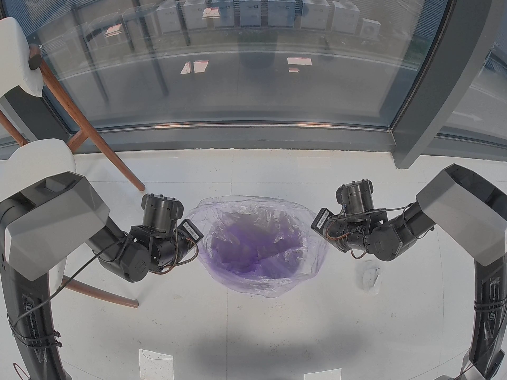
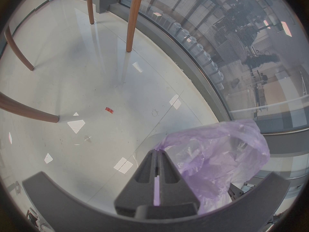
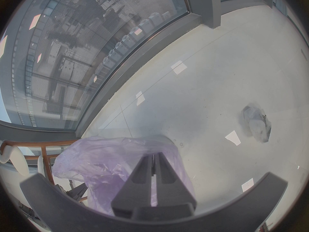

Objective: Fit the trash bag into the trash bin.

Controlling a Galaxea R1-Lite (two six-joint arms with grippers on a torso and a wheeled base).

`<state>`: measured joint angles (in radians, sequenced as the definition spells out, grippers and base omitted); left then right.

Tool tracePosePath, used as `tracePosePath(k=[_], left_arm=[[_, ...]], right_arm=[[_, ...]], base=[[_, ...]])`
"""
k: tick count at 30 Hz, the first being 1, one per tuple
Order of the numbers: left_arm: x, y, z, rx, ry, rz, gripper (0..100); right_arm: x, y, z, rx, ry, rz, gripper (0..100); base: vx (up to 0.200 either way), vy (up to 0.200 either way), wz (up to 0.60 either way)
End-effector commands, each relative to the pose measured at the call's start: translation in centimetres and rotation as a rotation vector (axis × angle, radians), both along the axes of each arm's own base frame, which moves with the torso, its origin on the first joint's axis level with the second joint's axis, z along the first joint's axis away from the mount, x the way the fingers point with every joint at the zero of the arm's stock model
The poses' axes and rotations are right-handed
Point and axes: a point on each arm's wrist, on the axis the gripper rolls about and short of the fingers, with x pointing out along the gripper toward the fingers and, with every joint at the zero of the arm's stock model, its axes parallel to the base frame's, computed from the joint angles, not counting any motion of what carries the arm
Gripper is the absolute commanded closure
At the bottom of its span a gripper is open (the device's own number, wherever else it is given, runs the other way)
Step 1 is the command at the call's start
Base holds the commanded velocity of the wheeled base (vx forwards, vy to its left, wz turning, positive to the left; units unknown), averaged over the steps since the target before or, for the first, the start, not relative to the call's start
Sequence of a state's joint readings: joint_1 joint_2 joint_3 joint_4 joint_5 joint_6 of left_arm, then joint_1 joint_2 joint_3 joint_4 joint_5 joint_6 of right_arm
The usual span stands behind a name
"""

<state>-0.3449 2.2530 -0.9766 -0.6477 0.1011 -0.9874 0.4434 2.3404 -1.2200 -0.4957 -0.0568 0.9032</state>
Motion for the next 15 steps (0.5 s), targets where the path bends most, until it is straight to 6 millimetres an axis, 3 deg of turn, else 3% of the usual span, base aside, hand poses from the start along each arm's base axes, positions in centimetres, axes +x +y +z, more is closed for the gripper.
tracePosePath(k=[1,9,12,14,15], left_arm=[[0.1,0.0,-2.5,0.029,0.050,0.011,100],[0.0,-0.1,-3.3,0.033,0.067,0.022,100],[-0.1,-0.2,-2.7,0.023,0.057,0.022,100],[-0.4,-0.1,-0.6,-0.011,0.016,0.040,100],[-0.4,-0.1,-0.6,-0.011,0.016,0.040,100]], right_arm=[[0.3,0.0,-1.2,-0.008,0.020,-0.004,100],[0.9,-0.1,-1.5,-0.003,0.008,-0.013,100],[1.0,-0.3,-0.7,0.001,-0.015,-0.026,100],[0.6,-0.3,1.0,0.014,-0.045,-0.023,100],[0.6,-0.3,1.0,0.014,-0.045,-0.023,100]], base=[[0.000,0.000,0.00],[0.000,0.000,0.00],[0.000,0.000,0.00],[0.000,0.000,0.00],[0.000,0.000,0.00]])
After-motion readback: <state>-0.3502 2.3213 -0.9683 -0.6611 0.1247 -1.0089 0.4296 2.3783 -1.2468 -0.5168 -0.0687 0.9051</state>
